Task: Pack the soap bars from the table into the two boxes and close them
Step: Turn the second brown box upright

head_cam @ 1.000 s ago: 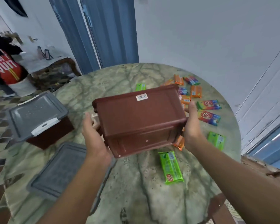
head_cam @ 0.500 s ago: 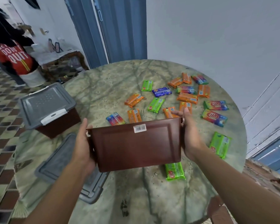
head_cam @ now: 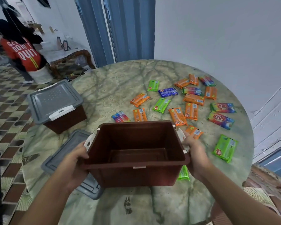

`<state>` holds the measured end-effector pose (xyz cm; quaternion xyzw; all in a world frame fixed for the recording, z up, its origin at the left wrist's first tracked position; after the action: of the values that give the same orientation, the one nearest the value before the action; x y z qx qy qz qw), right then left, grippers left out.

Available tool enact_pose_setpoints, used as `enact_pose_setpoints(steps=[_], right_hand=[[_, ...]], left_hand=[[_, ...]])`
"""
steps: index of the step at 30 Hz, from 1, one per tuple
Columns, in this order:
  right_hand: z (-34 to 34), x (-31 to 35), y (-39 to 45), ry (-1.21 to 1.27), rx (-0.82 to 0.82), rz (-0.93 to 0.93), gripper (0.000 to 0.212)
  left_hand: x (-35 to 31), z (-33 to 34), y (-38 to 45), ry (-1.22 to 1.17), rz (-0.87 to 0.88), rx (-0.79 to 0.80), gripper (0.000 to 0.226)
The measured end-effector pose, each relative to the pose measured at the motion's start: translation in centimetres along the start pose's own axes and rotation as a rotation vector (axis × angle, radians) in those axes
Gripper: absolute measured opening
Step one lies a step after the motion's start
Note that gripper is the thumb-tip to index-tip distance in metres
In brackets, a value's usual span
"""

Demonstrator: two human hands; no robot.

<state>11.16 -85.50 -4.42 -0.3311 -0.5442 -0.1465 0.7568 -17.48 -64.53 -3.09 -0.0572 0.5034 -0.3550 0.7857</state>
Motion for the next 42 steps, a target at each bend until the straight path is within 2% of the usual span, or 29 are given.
enact_pose_setpoints(steps=[2, 4, 5, 6, 10, 12, 16, 17, 20, 22, 24, 26, 28, 30, 34, 39, 42], right_hand=[[0.9, -0.1, -0.6, 0.008, 0.012, -0.004, 0.052], [1.1, -1.2, -0.8, 0.005, -0.019, 0.027, 0.062], [1.2, -1.8, -0.8, -0.009, -0.035, 0.048, 0.062], [1.3, -2.2, -1.1, -0.029, -0.047, 0.064, 0.062], [1.1, -3.6, -1.5, -0.131, -0.039, 0.117, 0.057], [0.4, -4.1, -1.4, -0.246, -0.042, 0.164, 0.05], [-1.4, -3.7, -0.3, -0.499, -0.102, 0.226, 0.024], [-1.6, -3.2, 0.1, -0.529, -0.111, 0.216, 0.026], [-1.2, -1.5, 1.1, -0.631, -0.115, 0.169, 0.053], [-0.7, -0.7, 1.4, -0.689, -0.133, 0.13, 0.052], [-0.3, -0.5, 0.9, -0.717, -0.145, 0.105, 0.054], [-0.6, -1.0, 0.7, -0.731, -0.154, 0.106, 0.061], [-1.5, -1.7, 0.8, -0.776, -0.175, 0.111, 0.051], [-2.7, -1.4, 1.1, -0.871, -0.21, 0.09, 0.044], [-5.4, 0.3, 1.5, -1.004, -0.227, 0.063, 0.034], [-9.6, 2.0, 1.7, -1.147, -0.279, 0.058, 0.036], [-10.9, 2.3, 2.0, -1.176, -0.286, 0.052, 0.036]], left_hand=[[0.5, -0.9, -0.4, 0.022, -0.029, -0.012, 0.077], [0.6, -1.5, -0.6, 0.036, -0.031, -0.056, 0.051], [0.7, -2.0, -0.8, 0.064, -0.027, -0.117, 0.034], [0.8, -2.6, -0.9, 0.125, -0.032, -0.178, 0.026], [1.1, -3.9, -0.8, 0.364, 0.045, -0.252, 0.044], [1.5, -3.3, -1.3, 0.398, 0.084, -0.256, 0.037], [1.7, -1.8, -1.6, 0.428, 0.041, -0.272, 0.022], [1.3, -2.1, -1.2, 0.476, 0.051, -0.288, 0.023], [-0.8, -2.3, -0.2, 0.596, 0.152, -0.353, 0.061], [-1.6, -0.7, -0.1, 0.669, 0.213, -0.323, 0.06], [-1.1, 0.3, 0.5, 0.727, 0.17, -0.267, 0.063], [-0.3, 0.5, 1.4, 0.839, 0.157, -0.245, 0.051], [0.0, 1.0, 2.0, 0.976, 0.233, -0.26, 0.026], [0.1, 3.0, 1.3, 1.023, 0.315, -0.268, 0.014], [1.9, 6.4, 1.3, 1.088, 0.335, -0.234, 0.012], [5.9, 9.4, 2.1, 1.09, 0.278, -0.215, 0.019], [7.0, 10.6, 2.4, 1.124, 0.3, -0.239, 0.023]])
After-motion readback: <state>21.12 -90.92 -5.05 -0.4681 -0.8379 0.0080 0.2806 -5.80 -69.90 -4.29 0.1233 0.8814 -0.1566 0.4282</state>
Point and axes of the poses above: each hand's wrist, its own y-axis towards the middle knuckle, its own z-axis out of the palm, x = y × z, the point moved 8 cm from there along y, towards the middle knuckle, and after that the axes turned 13 degrees about -y, right-handed, at the moved point
